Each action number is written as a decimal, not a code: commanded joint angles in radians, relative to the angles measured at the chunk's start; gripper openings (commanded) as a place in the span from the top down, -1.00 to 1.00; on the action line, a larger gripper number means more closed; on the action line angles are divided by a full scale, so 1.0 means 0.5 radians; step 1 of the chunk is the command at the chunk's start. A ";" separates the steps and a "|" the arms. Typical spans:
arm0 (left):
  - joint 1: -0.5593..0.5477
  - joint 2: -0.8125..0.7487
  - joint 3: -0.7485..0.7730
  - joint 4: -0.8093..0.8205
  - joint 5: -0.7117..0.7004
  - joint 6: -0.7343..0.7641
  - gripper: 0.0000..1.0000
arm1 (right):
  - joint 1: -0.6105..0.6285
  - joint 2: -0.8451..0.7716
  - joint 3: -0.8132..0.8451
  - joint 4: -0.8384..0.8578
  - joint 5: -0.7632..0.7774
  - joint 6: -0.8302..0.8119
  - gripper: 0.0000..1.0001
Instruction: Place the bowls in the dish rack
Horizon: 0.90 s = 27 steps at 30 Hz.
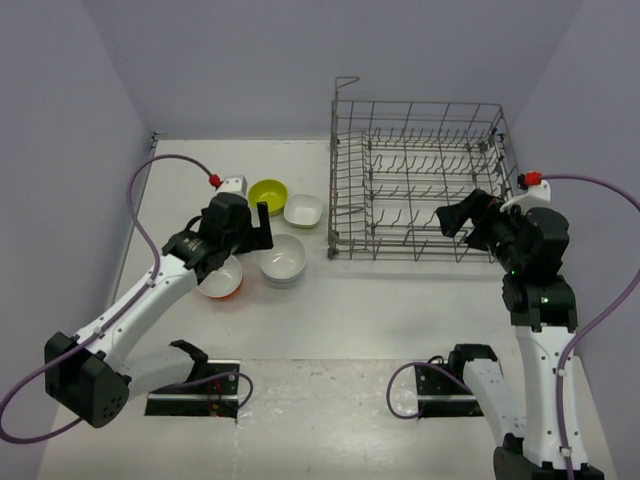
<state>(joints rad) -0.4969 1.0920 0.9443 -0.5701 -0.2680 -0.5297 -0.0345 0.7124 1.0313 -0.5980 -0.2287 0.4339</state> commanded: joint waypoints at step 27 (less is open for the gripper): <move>-0.052 0.396 -0.085 0.162 0.146 0.127 0.26 | -0.002 0.094 -0.016 -0.065 0.049 -0.027 -0.98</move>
<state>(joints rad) -0.5087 1.2816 0.9020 -0.5217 -0.2058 -0.4778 -0.0345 0.7528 1.0222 -0.6266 -0.2192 0.4278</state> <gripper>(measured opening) 0.389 0.990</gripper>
